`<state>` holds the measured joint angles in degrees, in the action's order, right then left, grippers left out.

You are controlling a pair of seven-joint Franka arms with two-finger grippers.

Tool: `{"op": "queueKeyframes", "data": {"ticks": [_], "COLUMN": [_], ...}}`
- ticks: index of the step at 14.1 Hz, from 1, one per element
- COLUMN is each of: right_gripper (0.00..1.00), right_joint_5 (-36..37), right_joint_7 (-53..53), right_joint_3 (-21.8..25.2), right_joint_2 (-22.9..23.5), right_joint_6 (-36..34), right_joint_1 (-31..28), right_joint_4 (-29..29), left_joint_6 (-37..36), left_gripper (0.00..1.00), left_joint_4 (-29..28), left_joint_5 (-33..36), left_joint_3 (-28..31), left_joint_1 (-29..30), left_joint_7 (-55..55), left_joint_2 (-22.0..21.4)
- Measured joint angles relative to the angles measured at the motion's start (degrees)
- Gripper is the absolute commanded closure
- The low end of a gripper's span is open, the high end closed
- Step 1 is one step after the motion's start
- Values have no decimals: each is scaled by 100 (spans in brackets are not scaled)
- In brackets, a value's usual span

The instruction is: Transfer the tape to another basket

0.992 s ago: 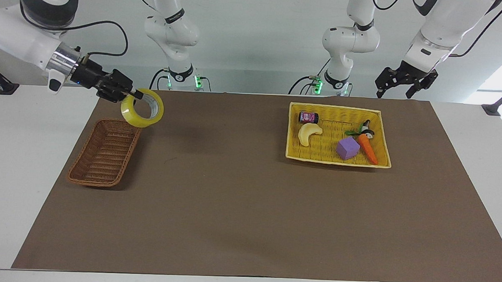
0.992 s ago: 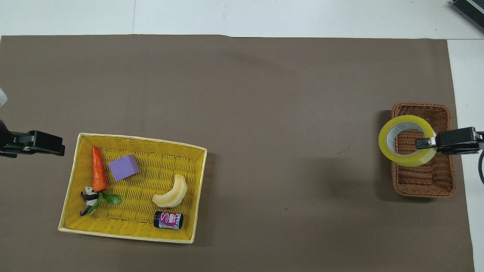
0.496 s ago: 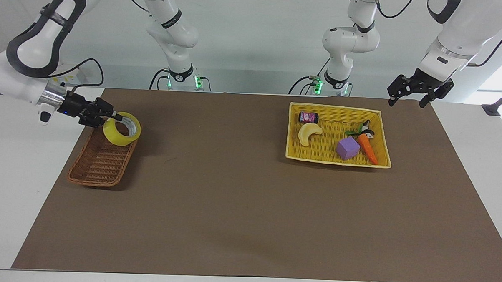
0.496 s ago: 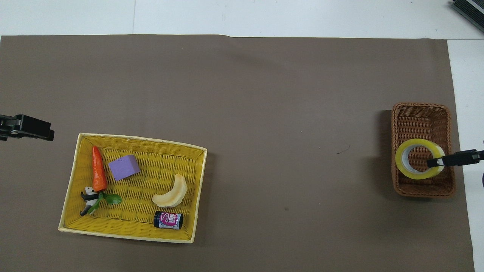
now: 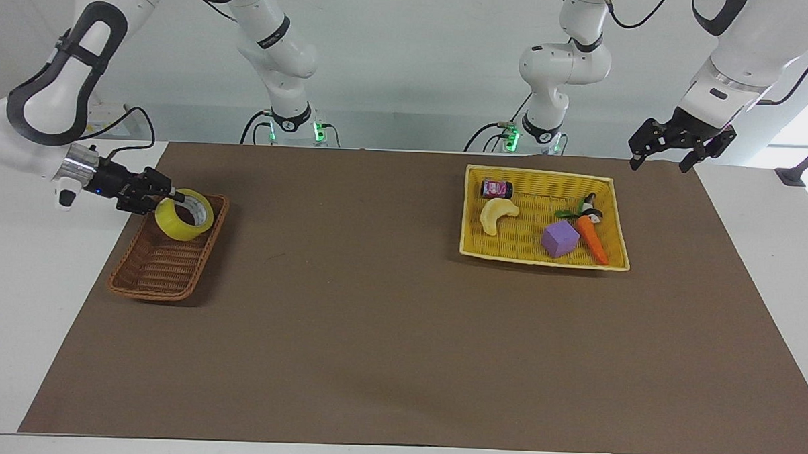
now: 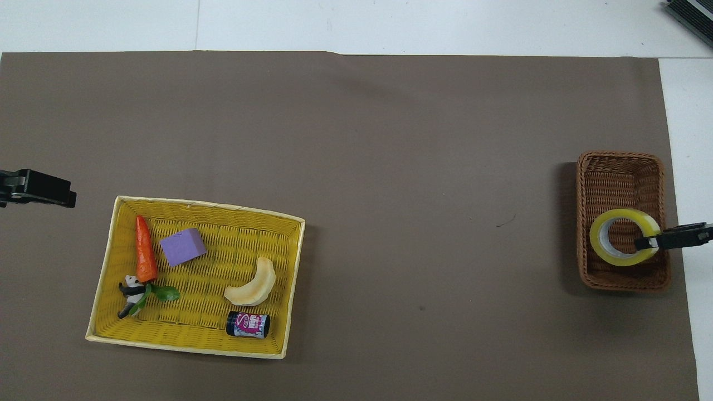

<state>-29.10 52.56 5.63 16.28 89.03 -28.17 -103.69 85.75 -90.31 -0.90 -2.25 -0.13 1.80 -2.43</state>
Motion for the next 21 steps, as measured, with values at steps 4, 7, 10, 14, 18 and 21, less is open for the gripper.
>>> {"op": "queueKeyframes", "data": {"ticks": [4, 7, 10, 14, 18, 21], "right_gripper": [100, 25, 0, 0, 0, 0], "right_joint_5": [0, 0, 0, -216, -370, -83], "right_joint_7": [185, 506, 554, 555, 567, 182], "right_joint_3": [0, 0, -5, -13, -128, -141], "right_joint_2": [84, 223, 255, 255, 207, 99], "right_joint_6": [141, 404, 476, 477, 500, 502], "right_joint_1": [-15, -49, -56, -56, 43, 542], "right_joint_4": [17, 17, 24, 68, 567, 1242], "left_joint_6": [0, 0, 0, 0, 0, 0], "left_gripper": [0, 0, 0, 0, 0, 0], "left_joint_4": [0, 0, 0, 0, 0, 0], "left_joint_5": [0, 0, 0, 0, 0, 0], "left_joint_3": [0, 0, 0, 0, 0, 0], "left_joint_1": [0, 0, 0, 0, 0, 0], "left_joint_7": [0, 0, 0, 0, 0, 0], "left_joint_2": [0, 0, 0, 0, 0, 0]}}
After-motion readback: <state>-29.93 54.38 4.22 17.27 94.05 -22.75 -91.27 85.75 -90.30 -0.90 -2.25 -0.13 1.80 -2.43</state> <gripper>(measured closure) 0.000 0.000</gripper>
